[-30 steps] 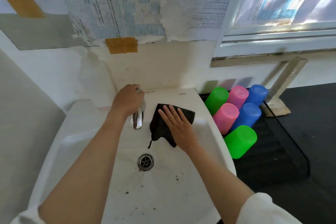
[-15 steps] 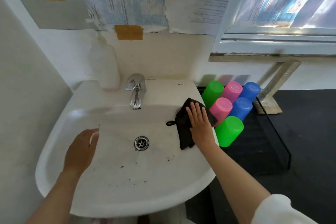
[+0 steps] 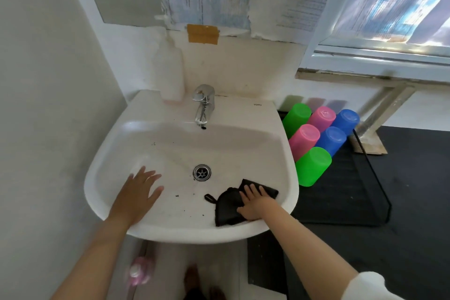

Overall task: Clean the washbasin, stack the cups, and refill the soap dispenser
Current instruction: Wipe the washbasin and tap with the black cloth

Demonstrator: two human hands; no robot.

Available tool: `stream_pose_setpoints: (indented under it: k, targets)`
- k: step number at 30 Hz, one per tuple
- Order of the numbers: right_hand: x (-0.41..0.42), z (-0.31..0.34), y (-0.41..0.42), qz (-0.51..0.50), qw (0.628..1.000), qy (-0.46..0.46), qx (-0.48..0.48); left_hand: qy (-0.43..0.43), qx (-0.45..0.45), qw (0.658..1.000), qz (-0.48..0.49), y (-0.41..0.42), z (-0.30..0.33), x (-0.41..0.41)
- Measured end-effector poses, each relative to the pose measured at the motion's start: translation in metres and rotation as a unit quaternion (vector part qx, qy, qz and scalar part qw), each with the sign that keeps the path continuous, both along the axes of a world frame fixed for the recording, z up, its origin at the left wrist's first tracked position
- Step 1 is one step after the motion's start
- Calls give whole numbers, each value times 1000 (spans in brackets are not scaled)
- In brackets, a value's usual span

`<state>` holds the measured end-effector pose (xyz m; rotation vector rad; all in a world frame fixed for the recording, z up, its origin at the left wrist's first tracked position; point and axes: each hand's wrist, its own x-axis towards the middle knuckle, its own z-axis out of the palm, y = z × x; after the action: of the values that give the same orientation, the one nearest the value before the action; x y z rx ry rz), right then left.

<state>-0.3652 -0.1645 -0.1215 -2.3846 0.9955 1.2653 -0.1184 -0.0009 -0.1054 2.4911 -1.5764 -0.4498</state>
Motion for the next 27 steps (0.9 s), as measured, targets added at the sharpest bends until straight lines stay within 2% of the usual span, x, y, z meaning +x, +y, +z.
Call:
stream_pose_setpoints:
  k: [3,7,9,12,15,18,21,24,27]
  targets:
    - [23,3,23,-15,997,-11,75,6,22,1000,-1,3,1,-3]
    - [30,2,26,56,993,0,108,29,32,999,14,6,3,-4]
    - [21,6,15,73,992,14,102,38,64,997,23,6,3,-2]
    - [2,13,-7,43,999,23,19,50,119,991,31,5,3,-1]
    - [-5,15,-14,41,998,44,-29,80,72,993,53,5,2,-1]
    - [15,10,2,33,999,31,16,104,17,991,86,5,3,-3]
    - [42,-2,22,32,996,2,83,108,63,990,69,4,5,-4]
    - [49,-6,18,44,995,-6,91,103,89,989,56,2,7,-2]
    - [41,5,0,79,995,12,67,128,-1,990,53,6,6,-1]
